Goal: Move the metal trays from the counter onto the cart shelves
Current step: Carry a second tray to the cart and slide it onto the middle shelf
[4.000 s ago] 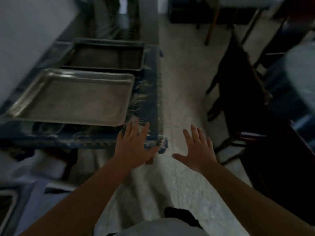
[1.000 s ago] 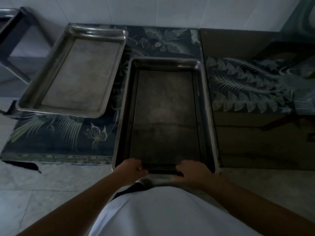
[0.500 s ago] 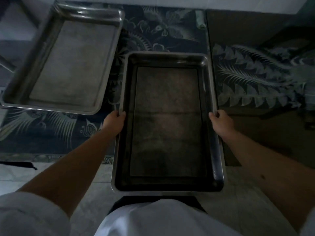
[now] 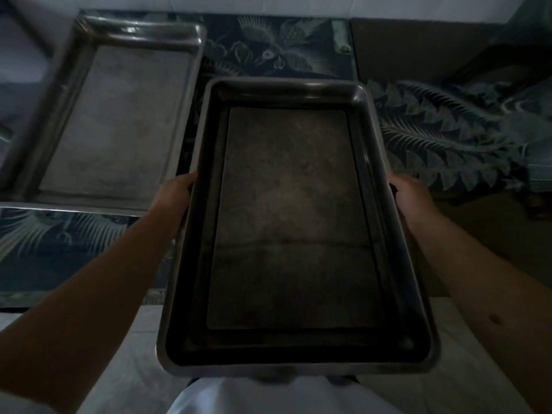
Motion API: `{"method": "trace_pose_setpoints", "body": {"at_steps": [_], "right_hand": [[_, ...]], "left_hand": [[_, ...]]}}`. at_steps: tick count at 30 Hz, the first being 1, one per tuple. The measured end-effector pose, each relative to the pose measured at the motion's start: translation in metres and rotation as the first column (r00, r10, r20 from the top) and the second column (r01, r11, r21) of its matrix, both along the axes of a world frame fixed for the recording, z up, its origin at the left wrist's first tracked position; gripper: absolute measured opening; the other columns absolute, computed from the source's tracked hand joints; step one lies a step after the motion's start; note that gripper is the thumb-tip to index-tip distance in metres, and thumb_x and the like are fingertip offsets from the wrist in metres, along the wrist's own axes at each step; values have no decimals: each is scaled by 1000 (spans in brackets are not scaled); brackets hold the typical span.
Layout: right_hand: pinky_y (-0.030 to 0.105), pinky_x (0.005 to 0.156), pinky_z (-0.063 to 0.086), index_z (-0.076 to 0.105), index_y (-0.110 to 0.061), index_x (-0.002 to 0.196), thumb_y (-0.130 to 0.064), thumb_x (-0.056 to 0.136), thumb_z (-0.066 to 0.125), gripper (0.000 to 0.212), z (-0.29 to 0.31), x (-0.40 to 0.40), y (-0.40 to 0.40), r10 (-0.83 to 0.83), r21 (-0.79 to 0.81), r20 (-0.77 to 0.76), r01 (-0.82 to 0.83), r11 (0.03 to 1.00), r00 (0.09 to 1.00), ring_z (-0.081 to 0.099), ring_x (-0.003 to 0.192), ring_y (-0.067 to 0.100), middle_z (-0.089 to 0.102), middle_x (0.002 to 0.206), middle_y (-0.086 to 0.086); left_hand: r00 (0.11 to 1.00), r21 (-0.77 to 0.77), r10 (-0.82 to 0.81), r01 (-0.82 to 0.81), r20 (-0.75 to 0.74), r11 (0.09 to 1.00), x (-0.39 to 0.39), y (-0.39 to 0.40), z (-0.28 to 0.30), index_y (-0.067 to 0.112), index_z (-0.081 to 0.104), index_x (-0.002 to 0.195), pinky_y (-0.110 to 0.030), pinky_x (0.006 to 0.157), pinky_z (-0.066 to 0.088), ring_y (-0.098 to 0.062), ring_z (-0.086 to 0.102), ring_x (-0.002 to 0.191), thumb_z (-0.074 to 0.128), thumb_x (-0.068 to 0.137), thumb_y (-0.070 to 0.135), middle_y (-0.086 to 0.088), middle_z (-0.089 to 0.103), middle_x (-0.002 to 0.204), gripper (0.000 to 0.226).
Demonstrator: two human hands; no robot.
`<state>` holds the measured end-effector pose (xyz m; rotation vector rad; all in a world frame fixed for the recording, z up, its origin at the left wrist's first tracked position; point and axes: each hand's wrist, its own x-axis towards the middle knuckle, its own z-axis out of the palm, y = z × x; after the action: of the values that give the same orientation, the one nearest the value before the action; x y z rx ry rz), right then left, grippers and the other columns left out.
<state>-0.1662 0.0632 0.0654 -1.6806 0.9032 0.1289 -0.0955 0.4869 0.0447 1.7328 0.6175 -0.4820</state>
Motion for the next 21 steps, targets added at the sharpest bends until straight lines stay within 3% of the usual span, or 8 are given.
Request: {"method": "trace_pose_setpoints", "body": {"at_steps": [3,5,7,9,12,16,19,21], "right_hand": [[26,51,51,73,-28,77,-49,79,60,25,27,-16,6,18,-23,44,-17,1000,999,70,62,17,72,72,2],[32,59,54,74,-25,78,-47,81,60,26,36,-27,10,5,-33,65,-3,999,998,71,66,21,73,74,4],[36,66,55,74,-24,78,-45,83,61,26,43,-33,13,-24,-15,87,25,1000,996,71,70,23,73,77,6],[32,62,52,75,-27,78,-44,85,60,24,48,-37,18,-17,0,129,17,1000,991,71,66,18,74,76,2],[30,61,49,75,-32,78,-42,86,57,22,55,-36,25,47,-19,177,-44,999,983,70,63,14,73,72,-3],[27,65,45,72,-16,79,-29,89,57,22,60,-20,35,204,-91,232,-187,978,951,65,70,16,68,73,2],[18,59,43,70,-11,82,-16,88,58,15,64,0,57,374,-138,290,-348,927,881,62,72,14,66,77,7],[15,60,43,71,-7,88,-11,88,57,14,65,9,82,510,-175,302,-480,860,805,60,75,12,67,83,10]], "left_hand": [[999,100,-9,4,51,995,-18,5,19,21,78,78,-38,64,57,-32,73,74,61,73,64,-14,75,79,47],[988,211,-109,84,111,974,-30,9,28,23,75,81,-45,73,57,-33,70,81,50,85,58,-20,71,88,43],[943,319,-273,203,190,926,-38,12,41,23,74,101,-51,86,55,-37,68,95,49,90,46,-25,69,104,36],[888,463,-396,257,233,848,-44,14,55,8,64,127,-47,92,50,-41,64,107,52,98,25,-28,65,119,36],[833,623,-479,223,278,750,-64,20,72,0,60,130,-44,85,44,-45,61,109,54,97,4,-33,63,119,34],[885,550,-327,100,332,829,-117,30,83,9,65,122,-42,85,49,-37,64,103,50,88,28,-24,68,113,42],[959,391,4,-120,285,913,-168,45,80,9,64,125,-43,90,51,-37,64,107,46,94,40,-22,67,119,47],[943,269,243,-301,227,915,-208,57,74,11,66,122,-33,75,51,-30,66,97,44,101,40,-17,69,115,42]]}}
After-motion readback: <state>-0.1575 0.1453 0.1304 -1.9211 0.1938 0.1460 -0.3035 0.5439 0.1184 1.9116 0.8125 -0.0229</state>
